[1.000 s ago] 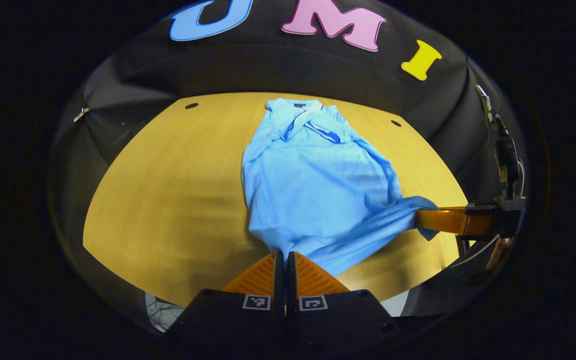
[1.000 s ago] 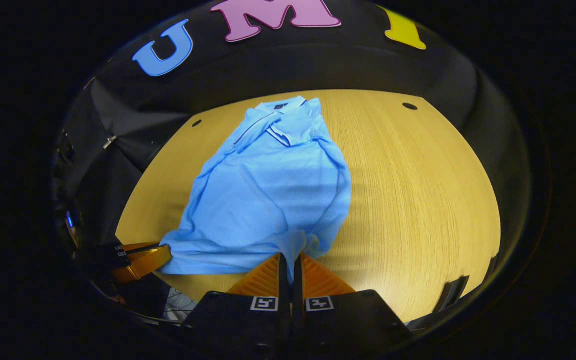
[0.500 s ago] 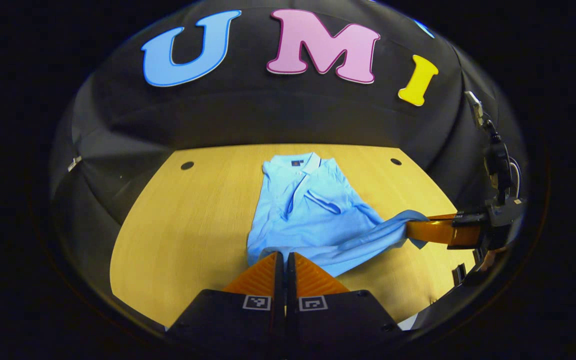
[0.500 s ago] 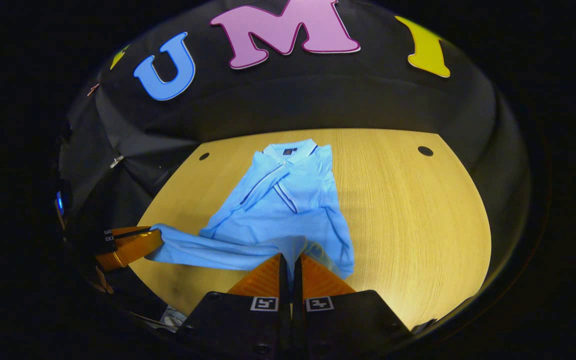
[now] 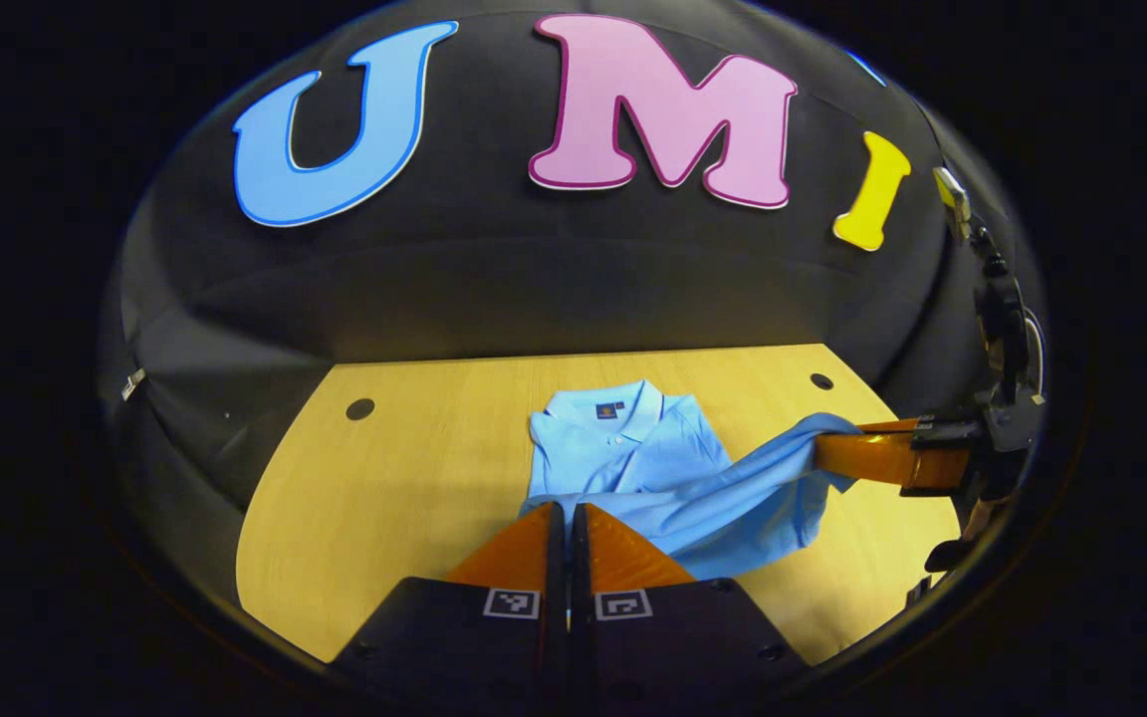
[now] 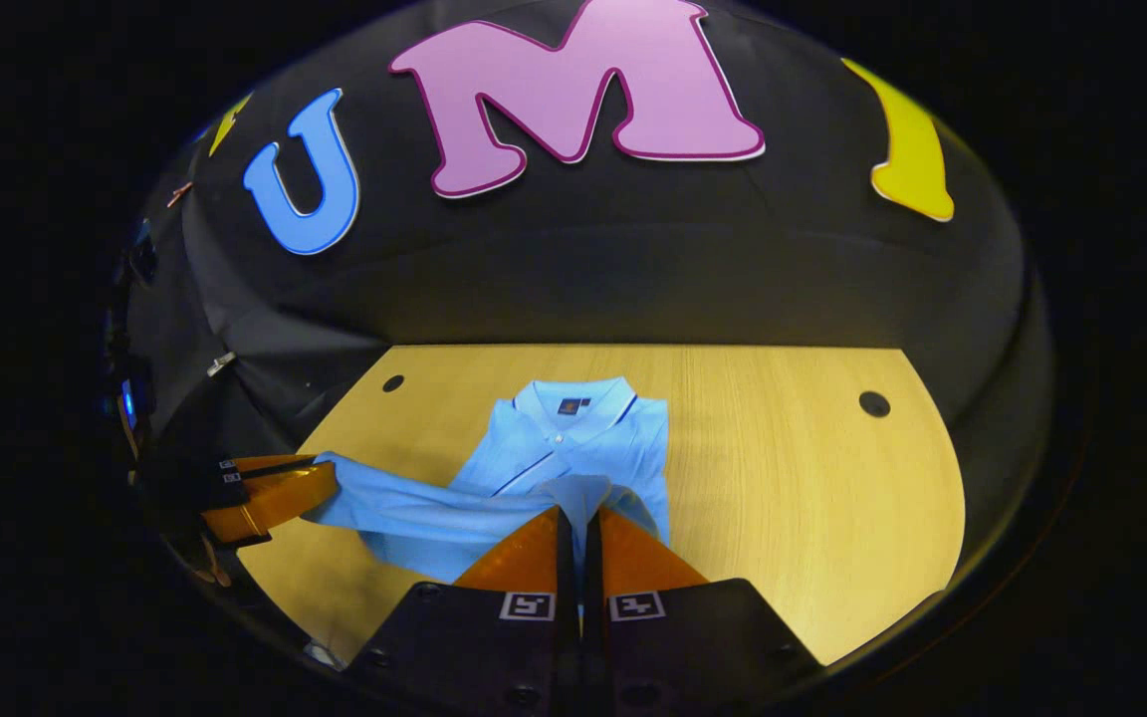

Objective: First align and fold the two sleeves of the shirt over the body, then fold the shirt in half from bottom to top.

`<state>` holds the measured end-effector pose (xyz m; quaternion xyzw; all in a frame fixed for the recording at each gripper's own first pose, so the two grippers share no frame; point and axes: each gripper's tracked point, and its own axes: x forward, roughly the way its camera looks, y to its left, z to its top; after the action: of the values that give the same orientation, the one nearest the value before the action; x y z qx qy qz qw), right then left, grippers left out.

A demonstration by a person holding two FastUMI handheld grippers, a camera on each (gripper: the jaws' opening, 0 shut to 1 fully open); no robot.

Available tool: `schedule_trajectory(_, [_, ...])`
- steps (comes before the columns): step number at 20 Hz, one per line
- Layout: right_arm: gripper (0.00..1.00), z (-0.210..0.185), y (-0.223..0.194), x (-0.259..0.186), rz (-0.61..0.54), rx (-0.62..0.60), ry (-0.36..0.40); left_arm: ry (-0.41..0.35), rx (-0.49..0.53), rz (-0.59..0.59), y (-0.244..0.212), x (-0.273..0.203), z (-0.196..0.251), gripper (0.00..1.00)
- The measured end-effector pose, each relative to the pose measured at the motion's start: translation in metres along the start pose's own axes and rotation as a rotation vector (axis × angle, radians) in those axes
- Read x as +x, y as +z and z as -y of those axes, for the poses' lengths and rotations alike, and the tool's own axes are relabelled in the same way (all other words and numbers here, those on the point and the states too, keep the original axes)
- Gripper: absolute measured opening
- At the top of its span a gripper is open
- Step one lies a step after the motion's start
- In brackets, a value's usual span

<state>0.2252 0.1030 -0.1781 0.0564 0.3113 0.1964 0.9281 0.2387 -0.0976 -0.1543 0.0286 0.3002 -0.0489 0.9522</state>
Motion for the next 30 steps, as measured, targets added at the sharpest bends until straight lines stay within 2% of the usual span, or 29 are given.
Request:
schedule_trajectory(3, [0.05,0.003,0.024,0.034,0.017,0.033,0.005,0.013,-0.032,0.003,0.018,0.038,-0.016,0.06])
schedule_trajectory(7, [0.05,0.018,0.049,0.084,0.033,-0.007,-0.033,0.041,0.021,0.026,0.046,0.091,-0.040,0.06])
schedule_trajectory(11, [0.05,0.026,0.061,0.135,0.028,-0.014,-0.055,0.033,0.087,0.027,0.055,0.149,-0.044,0.06])
schedule_trajectory(14, [0.05,0.040,0.068,0.168,0.048,-0.019,-0.089,0.001,0.108,0.022,0.053,0.191,-0.046,0.06])
schedule_trajectory(18, [0.05,0.058,0.051,0.209,0.015,0.012,-0.130,-0.017,0.104,0.027,0.041,0.238,-0.050,0.06])
schedule_trajectory(20, [0.05,0.066,0.041,0.224,0.003,-0.015,-0.168,-0.040,0.165,-0.017,0.027,0.251,-0.050,0.06])
schedule_trajectory(23, [0.06,0.068,0.027,0.231,-0.028,-0.063,-0.187,-0.043,0.193,-0.006,0.030,0.266,-0.046,0.06])
schedule_trajectory(25, [0.10,0.071,0.024,0.226,-0.034,-0.065,-0.202,-0.034,0.181,0.010,0.033,0.268,-0.046,0.11])
schedule_trajectory(27, [0.14,0.070,0.029,0.227,-0.011,-0.040,-0.212,-0.025,0.182,0.000,0.027,0.267,-0.048,0.26])
schedule_trajectory(28, [0.31,0.070,0.032,0.220,0.002,-0.034,-0.212,-0.043,0.166,0.001,0.028,0.259,-0.043,0.44])
schedule_trajectory(30, [0.66,0.069,0.042,0.205,0.034,-0.042,-0.221,-0.033,0.139,0.030,0.042,0.237,-0.042,0.80])
